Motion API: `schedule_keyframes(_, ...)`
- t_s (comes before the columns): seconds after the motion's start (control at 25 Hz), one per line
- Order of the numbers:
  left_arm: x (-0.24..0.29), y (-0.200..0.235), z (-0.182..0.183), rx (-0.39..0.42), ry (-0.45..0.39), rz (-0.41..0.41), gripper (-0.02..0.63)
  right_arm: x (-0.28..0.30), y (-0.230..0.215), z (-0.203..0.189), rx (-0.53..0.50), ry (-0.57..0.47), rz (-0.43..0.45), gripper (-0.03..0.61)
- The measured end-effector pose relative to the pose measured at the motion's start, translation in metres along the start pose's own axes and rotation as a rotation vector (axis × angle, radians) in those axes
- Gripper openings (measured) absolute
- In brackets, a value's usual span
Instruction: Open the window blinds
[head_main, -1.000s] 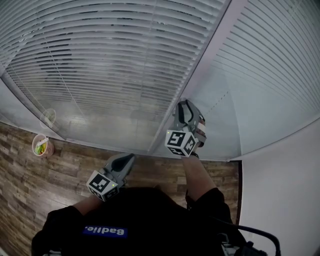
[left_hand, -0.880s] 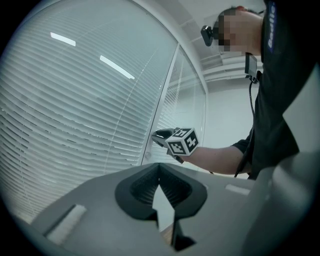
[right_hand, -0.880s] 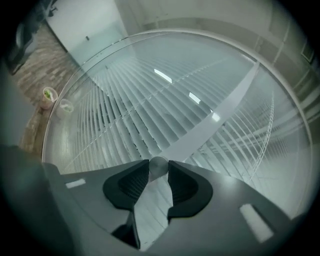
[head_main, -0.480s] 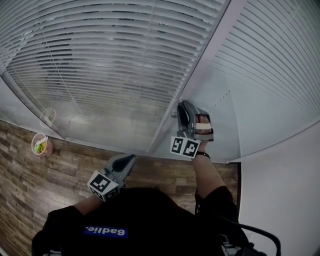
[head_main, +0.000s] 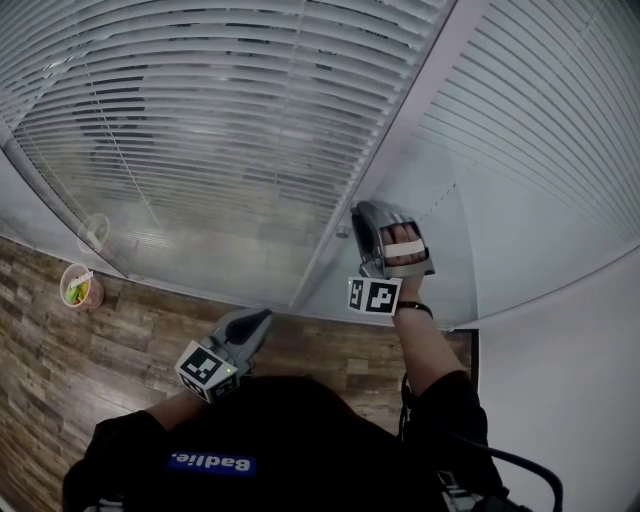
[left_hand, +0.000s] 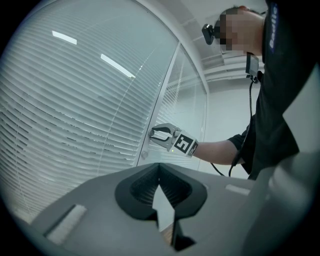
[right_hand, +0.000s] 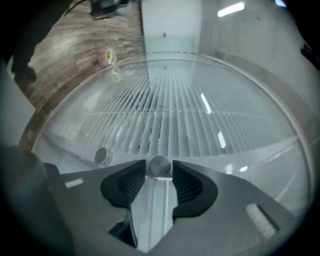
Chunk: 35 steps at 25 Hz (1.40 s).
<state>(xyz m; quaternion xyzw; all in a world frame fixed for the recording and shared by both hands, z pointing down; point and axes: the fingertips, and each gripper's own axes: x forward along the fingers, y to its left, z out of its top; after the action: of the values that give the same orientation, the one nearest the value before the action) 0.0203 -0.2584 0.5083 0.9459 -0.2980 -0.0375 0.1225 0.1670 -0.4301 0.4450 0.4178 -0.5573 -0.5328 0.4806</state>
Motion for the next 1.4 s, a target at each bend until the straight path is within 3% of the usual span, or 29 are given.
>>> schedule_keyframes(0.08,0.001,0.003,-0.008,0.004,0.001,0.002,-0.002,0.001,0.011,0.002,0.221,0.002,0.036,0.224)
schedule_keyframes(0.32,0.000,0.002,-0.006,-0.009,0.002,0.016,-0.002,-0.004,-0.001,-0.008,0.952,0.047,0.031,0.195)
schedule_keyframes(0.48,0.002,-0.004,0.005,-0.016,0.005,0.016,-0.002,0.000,-0.020,-0.016,1.267,0.036,0.025,0.149)
schedule_keyframes(0.6,-0.002,-0.004,0.005,-0.010,0.007,0.016,-0.001,0.001,-0.020,-0.017,1.363,0.051,-0.007,0.137)
schedule_keyframes(0.72,-0.006,0.000,0.001,-0.007,0.007,0.024,0.000,0.002,-0.017,-0.015,1.344,0.071,-0.028,0.133)
schedule_keyframes(0.8,-0.008,0.002,0.000,-0.011,0.007,0.033,-0.002,0.002,-0.017,-0.013,1.267,0.086,-0.032,0.129)
schedule_keyframes(1.12,-0.014,0.007,0.001,-0.013,0.008,0.036,0.000,0.002,-0.013,-0.008,0.666,0.121,-0.012,0.126)
schedule_keyframes(1.4,-0.013,0.004,0.004,-0.019,0.004,0.024,-0.002,0.000,-0.014,-0.007,0.374,0.123,0.029,0.126)
